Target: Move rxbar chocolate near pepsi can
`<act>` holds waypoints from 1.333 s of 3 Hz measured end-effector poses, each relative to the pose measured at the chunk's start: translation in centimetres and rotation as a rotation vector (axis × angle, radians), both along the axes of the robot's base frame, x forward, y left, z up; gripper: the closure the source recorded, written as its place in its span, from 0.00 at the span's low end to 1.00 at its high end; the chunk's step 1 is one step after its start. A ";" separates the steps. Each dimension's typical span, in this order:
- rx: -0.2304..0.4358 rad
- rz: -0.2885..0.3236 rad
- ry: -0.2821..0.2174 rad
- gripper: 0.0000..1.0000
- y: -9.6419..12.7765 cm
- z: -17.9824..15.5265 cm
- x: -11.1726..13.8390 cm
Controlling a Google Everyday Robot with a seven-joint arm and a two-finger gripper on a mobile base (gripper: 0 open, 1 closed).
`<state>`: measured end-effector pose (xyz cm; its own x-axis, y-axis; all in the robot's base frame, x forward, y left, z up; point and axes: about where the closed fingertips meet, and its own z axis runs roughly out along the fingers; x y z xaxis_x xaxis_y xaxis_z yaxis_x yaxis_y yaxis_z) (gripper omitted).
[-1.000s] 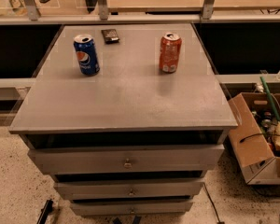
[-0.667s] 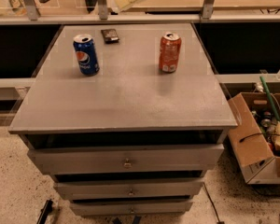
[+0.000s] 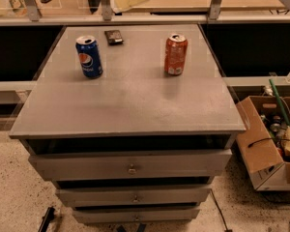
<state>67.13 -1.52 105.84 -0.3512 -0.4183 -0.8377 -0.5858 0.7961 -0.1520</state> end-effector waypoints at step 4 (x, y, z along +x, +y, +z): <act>0.042 -0.005 -0.080 0.00 1.0 -1.5 3.9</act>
Offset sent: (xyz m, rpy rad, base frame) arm 0.0408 0.0011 -0.0029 0.0432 -0.1126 -0.0795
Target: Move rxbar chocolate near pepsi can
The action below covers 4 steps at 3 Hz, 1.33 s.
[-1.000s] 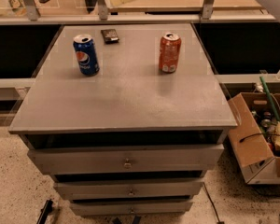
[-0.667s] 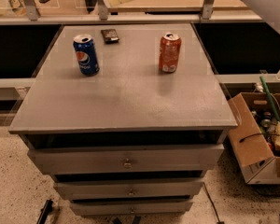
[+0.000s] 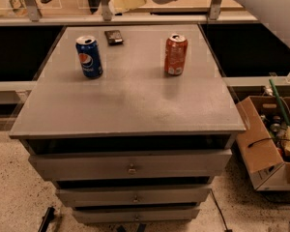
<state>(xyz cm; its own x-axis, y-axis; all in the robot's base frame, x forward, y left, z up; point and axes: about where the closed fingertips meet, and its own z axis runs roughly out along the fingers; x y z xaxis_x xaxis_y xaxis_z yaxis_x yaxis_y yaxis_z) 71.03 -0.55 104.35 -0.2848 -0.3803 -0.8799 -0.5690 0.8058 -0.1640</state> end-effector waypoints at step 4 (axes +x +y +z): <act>-0.066 0.136 0.038 0.00 0.7 -4.5 3.5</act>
Offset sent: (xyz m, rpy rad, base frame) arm 0.0166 0.0068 -0.0232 -0.0391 0.0807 0.1246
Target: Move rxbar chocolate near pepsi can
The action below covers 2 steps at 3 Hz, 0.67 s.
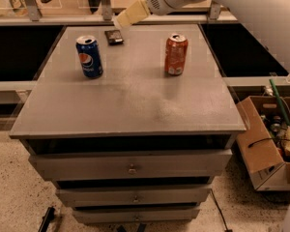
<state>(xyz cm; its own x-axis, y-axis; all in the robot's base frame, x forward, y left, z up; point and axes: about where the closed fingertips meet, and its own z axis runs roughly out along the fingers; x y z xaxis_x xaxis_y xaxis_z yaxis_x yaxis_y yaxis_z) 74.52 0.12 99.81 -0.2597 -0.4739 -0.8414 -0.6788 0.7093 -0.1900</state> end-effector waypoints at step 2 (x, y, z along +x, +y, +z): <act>0.002 0.039 -0.024 0.00 -1.4 -3.4 2.0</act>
Offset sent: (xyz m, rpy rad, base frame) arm 0.0340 -0.0243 -0.0478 -0.0113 -0.0548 0.0693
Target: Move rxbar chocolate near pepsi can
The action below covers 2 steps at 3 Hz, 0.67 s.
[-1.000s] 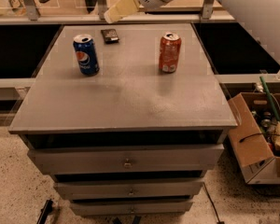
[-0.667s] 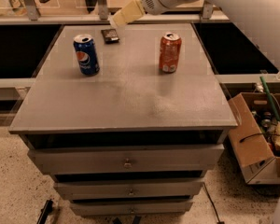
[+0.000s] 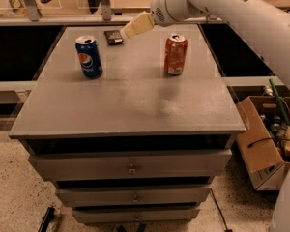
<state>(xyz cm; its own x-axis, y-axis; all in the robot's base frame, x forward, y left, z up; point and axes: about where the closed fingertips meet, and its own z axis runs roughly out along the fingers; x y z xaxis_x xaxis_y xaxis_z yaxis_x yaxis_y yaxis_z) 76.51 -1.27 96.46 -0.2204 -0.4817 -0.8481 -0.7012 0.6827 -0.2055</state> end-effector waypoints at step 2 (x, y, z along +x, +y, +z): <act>-0.088 0.058 0.028 0.00 1.1 -2.2 2.6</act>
Offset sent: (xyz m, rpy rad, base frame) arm 0.0401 0.0166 -0.0300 -0.1424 0.0529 0.0861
